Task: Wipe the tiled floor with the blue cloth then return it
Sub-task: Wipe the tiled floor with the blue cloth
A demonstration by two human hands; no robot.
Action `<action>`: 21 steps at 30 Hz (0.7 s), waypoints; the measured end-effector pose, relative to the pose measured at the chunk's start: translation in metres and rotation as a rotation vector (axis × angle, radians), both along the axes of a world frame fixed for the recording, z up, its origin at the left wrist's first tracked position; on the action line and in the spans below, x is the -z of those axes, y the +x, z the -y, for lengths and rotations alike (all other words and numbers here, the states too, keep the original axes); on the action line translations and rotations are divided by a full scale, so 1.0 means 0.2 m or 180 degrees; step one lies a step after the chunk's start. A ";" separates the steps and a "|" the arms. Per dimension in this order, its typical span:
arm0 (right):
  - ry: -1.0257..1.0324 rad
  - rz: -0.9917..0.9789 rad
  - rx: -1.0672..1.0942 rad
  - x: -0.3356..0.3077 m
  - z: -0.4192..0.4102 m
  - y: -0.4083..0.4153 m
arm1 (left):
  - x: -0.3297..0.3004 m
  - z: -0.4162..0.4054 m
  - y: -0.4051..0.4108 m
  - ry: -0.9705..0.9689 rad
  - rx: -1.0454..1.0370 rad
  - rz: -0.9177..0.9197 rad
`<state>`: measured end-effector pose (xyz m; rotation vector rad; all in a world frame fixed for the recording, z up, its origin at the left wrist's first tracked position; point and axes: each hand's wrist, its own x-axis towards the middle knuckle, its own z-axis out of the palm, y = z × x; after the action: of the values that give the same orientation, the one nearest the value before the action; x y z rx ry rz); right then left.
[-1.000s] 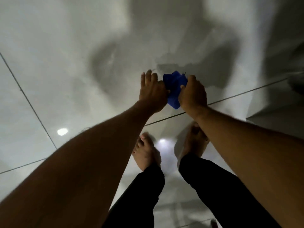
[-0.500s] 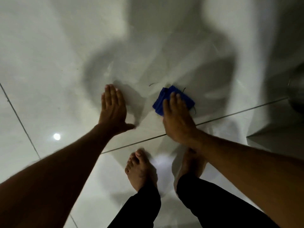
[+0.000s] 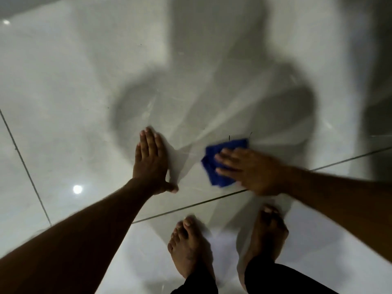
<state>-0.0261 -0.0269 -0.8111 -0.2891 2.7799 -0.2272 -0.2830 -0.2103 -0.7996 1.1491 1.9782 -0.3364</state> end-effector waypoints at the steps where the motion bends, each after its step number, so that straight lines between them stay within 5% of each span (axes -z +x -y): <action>1: 0.0192 -0.0038 0.0179 0.02 -0.10 0.00 | 0.01 0.00 0.00 0.0011 -0.0002 -0.0009; 5: 0.0161 -0.0051 0.2179 0.06 -0.13 -0.46 | 0.03 0.02 -0.01 0.0031 0.0047 -0.0037; 9: -0.0172 -0.0088 0.0954 0.10 0.33 -0.37 | 0.04 0.04 -0.02 0.0079 0.0055 -0.0096; 13: -0.0155 -0.0152 -0.0382 0.11 0.04 0.01 | 0.03 0.05 -0.02 0.0095 0.0144 -0.0163; 18: 0.0154 -0.0335 0.1561 0.10 0.00 -0.52 | 0.02 -0.01 0.03 -0.0080 0.0119 -0.0368; 21: -0.0052 -0.0027 0.1112 0.06 0.24 -0.30 | -0.03 -0.07 0.07 -0.0104 0.0180 -0.0515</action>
<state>-0.0862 -0.0748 -0.8230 0.1961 2.8212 -0.3319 -0.2693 -0.1971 -0.7938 1.1907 2.0741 -0.5035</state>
